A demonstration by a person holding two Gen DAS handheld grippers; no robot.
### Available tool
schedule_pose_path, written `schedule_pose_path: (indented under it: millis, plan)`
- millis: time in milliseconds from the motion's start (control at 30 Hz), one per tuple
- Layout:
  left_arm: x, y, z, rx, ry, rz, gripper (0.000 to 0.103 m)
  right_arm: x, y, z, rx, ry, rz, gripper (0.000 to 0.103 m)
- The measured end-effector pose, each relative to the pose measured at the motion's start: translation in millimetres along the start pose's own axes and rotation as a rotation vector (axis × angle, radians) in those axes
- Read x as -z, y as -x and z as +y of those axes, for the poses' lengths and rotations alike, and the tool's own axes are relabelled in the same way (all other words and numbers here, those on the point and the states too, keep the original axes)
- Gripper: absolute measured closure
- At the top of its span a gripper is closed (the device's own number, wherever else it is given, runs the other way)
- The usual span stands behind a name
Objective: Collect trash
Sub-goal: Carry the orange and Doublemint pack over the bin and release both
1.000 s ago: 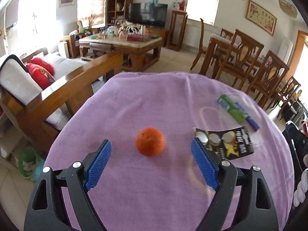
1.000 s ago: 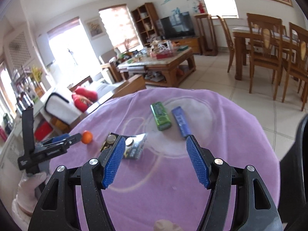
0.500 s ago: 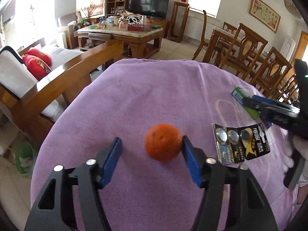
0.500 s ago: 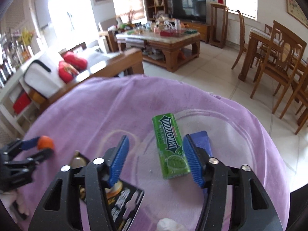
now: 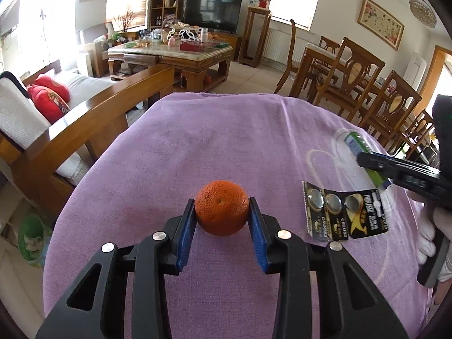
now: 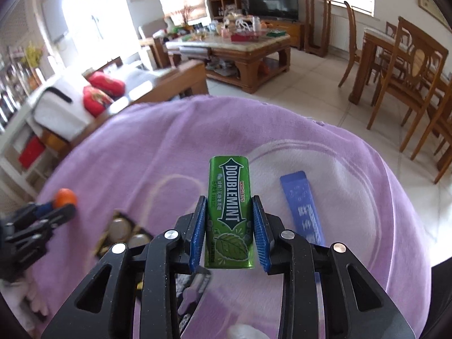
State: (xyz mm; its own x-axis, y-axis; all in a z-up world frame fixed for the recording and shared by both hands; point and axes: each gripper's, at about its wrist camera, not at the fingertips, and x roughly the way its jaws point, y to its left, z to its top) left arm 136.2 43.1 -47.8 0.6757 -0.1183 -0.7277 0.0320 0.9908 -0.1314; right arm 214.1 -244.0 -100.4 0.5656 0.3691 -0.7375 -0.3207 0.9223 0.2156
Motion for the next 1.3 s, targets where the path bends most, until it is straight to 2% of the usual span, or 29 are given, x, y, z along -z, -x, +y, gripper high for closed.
schedule_pose_path:
  millis: [200, 333, 500, 667, 867, 1067, 1300]
  plan:
    - [2, 18, -14, 0.028, -0.057, -0.101, 0.067, 41, 81, -2, -0.132, -0.059, -0.130, 0.072]
    - [9, 48, -51, 0.094, -0.116, -0.164, 0.067, 72, 132, -18, -0.188, -0.095, -0.208, 0.072]
    - [25, 82, -108, 0.159, -0.201, -0.222, 0.067, 108, 187, -54, -0.197, -0.144, -0.286, 0.072]
    - [40, 108, -172, 0.239, -0.294, -0.266, 0.067, 137, 237, -96, -0.163, -0.180, -0.352, 0.072]
    - [51, 113, -236, 0.313, -0.377, -0.282, 0.067, 172, 278, -149, -0.104, -0.237, -0.402, 0.072]
    - [64, 101, -292, 0.368, -0.458, -0.254, 0.067, 210, 314, -217, -0.049, -0.327, -0.451, 0.072]
    - [73, 72, -349, 0.463, -0.487, -0.177, 0.067, 253, 339, -295, 0.032, -0.455, -0.487, 0.072]
